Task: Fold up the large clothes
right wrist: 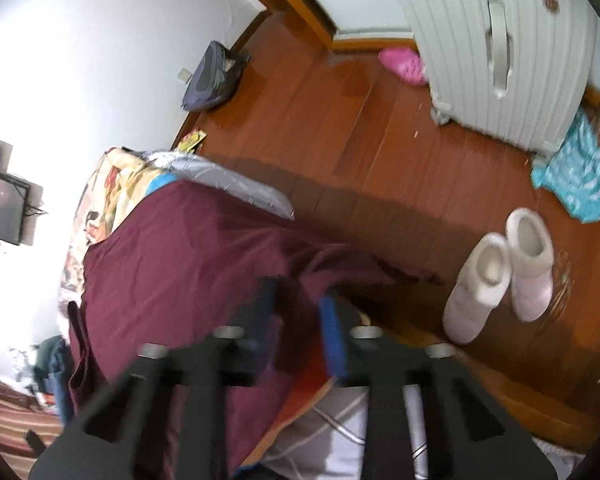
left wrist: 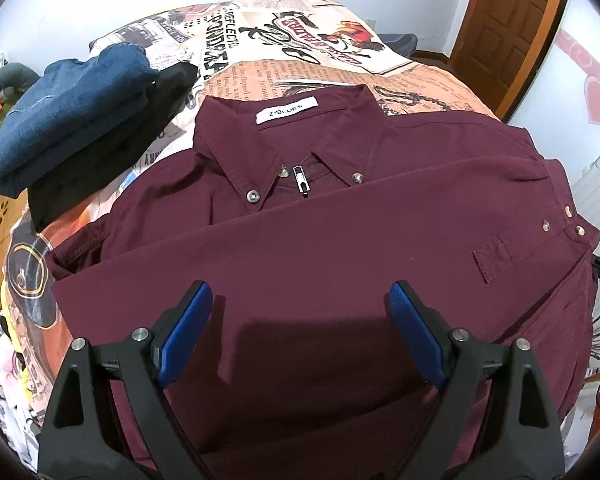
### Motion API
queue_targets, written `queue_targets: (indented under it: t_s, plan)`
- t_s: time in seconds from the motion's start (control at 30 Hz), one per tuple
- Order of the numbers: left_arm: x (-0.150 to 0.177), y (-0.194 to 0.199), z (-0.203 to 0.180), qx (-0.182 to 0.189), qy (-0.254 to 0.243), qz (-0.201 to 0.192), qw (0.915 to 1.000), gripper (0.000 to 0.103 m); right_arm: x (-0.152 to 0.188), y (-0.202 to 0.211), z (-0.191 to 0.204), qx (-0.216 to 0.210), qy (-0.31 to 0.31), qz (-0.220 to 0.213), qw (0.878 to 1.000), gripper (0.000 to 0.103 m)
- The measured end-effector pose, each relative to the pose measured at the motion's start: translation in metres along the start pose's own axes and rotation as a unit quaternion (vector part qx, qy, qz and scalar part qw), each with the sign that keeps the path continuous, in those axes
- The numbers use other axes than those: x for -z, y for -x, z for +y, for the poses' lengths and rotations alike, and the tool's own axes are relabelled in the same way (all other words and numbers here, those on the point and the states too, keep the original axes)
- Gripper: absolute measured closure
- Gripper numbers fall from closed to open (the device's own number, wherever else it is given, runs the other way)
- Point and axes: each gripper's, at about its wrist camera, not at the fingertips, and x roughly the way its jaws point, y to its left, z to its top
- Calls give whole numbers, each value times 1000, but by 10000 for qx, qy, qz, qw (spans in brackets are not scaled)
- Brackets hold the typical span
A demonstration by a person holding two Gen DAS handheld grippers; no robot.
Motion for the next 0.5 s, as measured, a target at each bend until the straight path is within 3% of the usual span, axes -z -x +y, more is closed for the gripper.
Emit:
queue_targets:
  t_s: [0.23, 0.37, 0.5]
  plan:
    - [1, 10, 10, 35, 114, -135, 9998, 13, -11, 31, 62, -412, 785, -331, 9955, 94]
    - [2, 22, 17, 88, 209, -272, 9994, 13, -7, 49, 109, -1330, 1101, -156, 9849, 96]
    - [4, 32, 23, 64, 222, -394, 9990, 13, 15, 68, 161, -1857, 1765, -107, 9666, 97]
